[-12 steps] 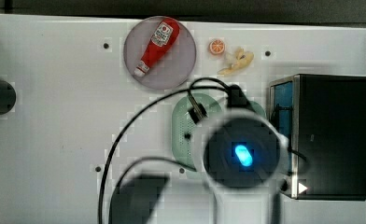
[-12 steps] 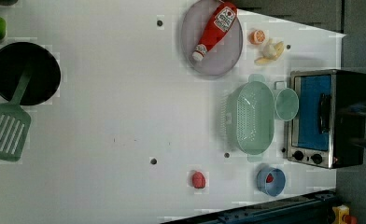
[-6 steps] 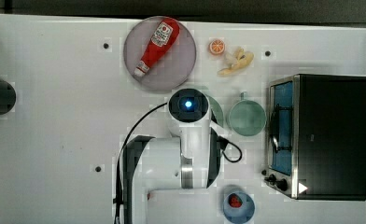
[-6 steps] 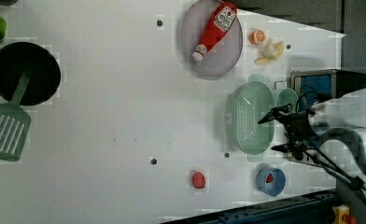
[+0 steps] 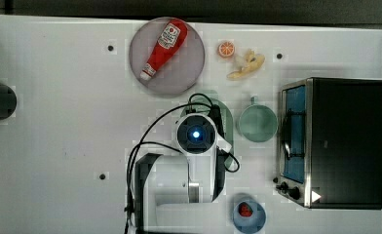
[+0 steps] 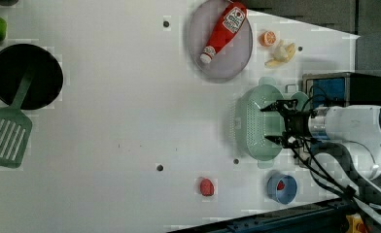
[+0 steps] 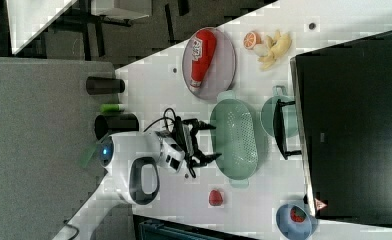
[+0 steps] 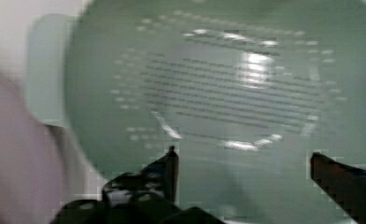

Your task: Drag strainer right to left.

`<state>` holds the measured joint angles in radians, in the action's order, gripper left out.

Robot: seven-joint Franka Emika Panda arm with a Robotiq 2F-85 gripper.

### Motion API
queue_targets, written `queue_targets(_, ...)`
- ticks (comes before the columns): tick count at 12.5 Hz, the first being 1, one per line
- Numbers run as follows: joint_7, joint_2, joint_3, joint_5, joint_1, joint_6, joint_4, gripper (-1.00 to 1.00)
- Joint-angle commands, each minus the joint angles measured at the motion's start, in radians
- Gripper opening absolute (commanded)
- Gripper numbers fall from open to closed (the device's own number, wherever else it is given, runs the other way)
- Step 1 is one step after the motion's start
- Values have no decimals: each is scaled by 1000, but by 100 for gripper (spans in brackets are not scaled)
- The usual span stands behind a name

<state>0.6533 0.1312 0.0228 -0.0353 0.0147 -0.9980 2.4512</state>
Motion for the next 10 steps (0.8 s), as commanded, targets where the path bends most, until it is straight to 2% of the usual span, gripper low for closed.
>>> queue_targets(1, 69, 118, 5, -10, -5, -81, 23, 100)
queue_targets(4, 137, 208, 23, 3, -17, -172, 4, 100)
queue_targets(6, 214, 225, 29, 8, -33, -189, 4, 100)
queue_targets(10, 215, 228, 48, 9, -63, -193, 1, 100)
